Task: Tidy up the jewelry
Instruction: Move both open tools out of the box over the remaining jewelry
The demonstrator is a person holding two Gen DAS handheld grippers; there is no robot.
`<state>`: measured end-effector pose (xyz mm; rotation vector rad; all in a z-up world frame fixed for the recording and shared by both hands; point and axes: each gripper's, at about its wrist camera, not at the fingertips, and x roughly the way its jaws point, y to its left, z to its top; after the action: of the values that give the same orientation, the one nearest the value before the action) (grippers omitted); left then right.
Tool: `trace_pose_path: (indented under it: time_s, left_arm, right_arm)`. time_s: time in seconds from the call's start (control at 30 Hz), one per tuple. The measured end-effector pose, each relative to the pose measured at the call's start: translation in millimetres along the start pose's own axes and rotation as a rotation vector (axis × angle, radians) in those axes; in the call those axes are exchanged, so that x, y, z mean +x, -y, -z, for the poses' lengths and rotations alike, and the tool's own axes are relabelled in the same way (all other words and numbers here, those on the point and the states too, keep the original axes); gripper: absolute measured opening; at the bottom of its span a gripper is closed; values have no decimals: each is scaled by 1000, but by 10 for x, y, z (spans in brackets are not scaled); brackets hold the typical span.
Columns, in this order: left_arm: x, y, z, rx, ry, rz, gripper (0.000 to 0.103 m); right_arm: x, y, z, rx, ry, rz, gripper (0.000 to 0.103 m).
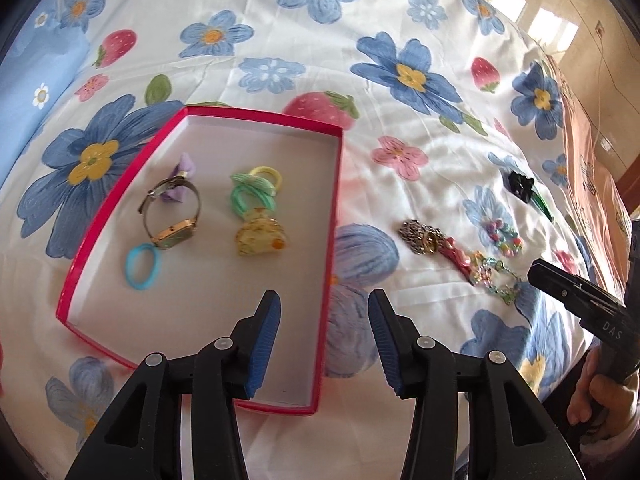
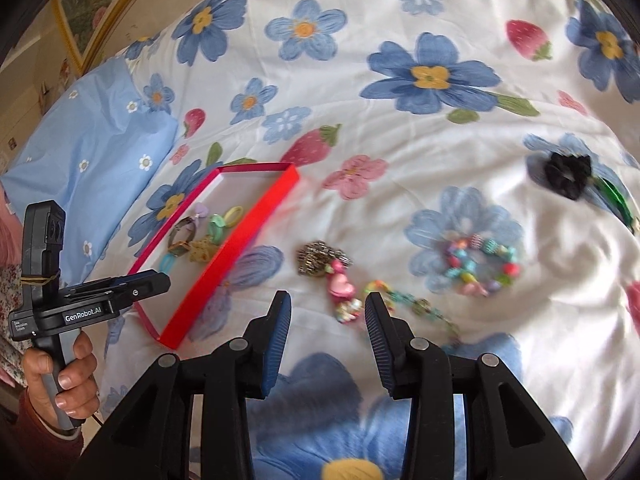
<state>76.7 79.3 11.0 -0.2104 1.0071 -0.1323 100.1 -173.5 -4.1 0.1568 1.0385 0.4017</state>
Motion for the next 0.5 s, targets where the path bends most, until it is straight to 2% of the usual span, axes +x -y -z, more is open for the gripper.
trace_pose_path:
  time_s: [0.5]
  left_arm:
    - [320, 548, -144, 135, -30, 29, 45]
  right_arm:
    - [-241, 517, 55, 92, 42, 73, 40]
